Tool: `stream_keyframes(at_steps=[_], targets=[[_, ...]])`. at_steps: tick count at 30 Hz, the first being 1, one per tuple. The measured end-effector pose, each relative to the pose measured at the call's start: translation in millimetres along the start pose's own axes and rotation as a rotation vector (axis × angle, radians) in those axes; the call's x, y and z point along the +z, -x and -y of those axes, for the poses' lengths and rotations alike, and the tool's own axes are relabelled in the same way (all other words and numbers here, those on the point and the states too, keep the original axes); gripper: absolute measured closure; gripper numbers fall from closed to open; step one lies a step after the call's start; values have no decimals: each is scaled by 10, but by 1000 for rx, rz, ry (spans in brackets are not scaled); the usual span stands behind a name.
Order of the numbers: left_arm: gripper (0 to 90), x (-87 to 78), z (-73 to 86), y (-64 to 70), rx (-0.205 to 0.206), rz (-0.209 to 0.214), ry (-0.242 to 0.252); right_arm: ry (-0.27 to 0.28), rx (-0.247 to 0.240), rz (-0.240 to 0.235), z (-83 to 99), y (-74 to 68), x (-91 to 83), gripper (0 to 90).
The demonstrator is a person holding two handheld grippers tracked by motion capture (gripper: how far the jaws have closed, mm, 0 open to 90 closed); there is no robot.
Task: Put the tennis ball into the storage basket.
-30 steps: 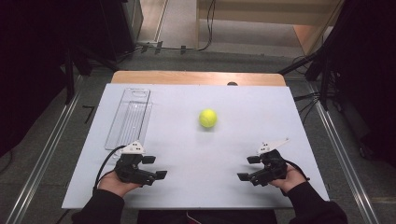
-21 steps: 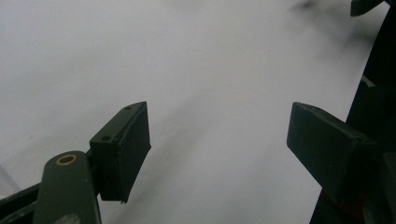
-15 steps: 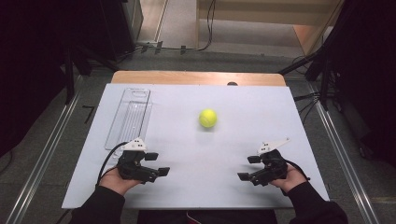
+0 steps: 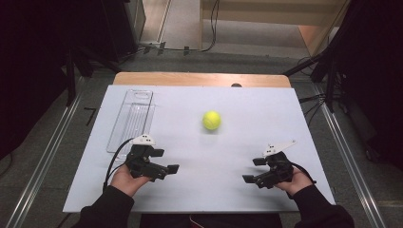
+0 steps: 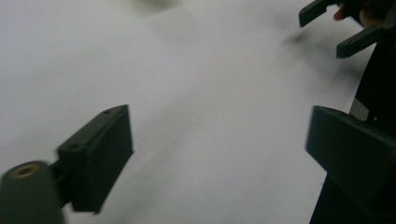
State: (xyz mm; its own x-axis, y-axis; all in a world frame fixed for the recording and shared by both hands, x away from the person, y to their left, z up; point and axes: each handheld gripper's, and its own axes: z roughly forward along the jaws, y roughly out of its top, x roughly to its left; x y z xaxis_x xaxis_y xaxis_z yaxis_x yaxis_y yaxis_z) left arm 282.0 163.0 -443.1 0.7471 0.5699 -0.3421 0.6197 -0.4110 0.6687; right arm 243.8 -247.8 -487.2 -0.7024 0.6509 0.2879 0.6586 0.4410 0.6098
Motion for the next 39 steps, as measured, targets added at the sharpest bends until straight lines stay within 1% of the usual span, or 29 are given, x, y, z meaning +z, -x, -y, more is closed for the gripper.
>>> stream_keyframes(at_steps=[1, 3, 4, 7, 8, 10, 13, 15, 18, 21, 24, 25, 39], targets=[[0, 0, 0, 0, 0, 0, 0, 0, 0, 0, 0, 0, 0, 148], [0, 11, -21, 11, 12, 16, 16, 2, 0, 1, 1, 3, -2, 148], [0, 19, -28, 20, 15, 10, 15, 3, 5, 3, 1, 0, -4, 148], [0, 44, -46, 39, 28, 14, -2, 6, 5, 3, 4, 0, -7, 148], [0, 58, -56, 41, 33, 8, -2, 6, 5, 3, 4, 1, -7, 148], [0, 69, -75, 39, 27, 7, 4, 7, 4, 3, 4, 2, -7, 148], [0, 79, -95, 31, 29, 2, 9, 8, 4, 4, 2, 3, -7, 148], [0, 92, -129, 22, 34, -7, 2, 10, 3, 4, 1, 4, -7, 148], [0, 114, -152, 21, 30, -13, 6, 11, 2, 5, 1, 5, -8, 148], [0, 152, -186, 18, 35, -22, -7, 11, 3, 4, 2, 4, -7, 148], [0, 180, -208, 15, 39, -23, -11, 11, 2, 5, 2, 4, -8, 148], [0, 188, -219, 10, 47, -23, -16, 11, 1, 4, 3, 6, -10, 148], [0, 332, -372, -31, 35, -29, -7, 21, 3, 9, 3, 11, -19, 148]])
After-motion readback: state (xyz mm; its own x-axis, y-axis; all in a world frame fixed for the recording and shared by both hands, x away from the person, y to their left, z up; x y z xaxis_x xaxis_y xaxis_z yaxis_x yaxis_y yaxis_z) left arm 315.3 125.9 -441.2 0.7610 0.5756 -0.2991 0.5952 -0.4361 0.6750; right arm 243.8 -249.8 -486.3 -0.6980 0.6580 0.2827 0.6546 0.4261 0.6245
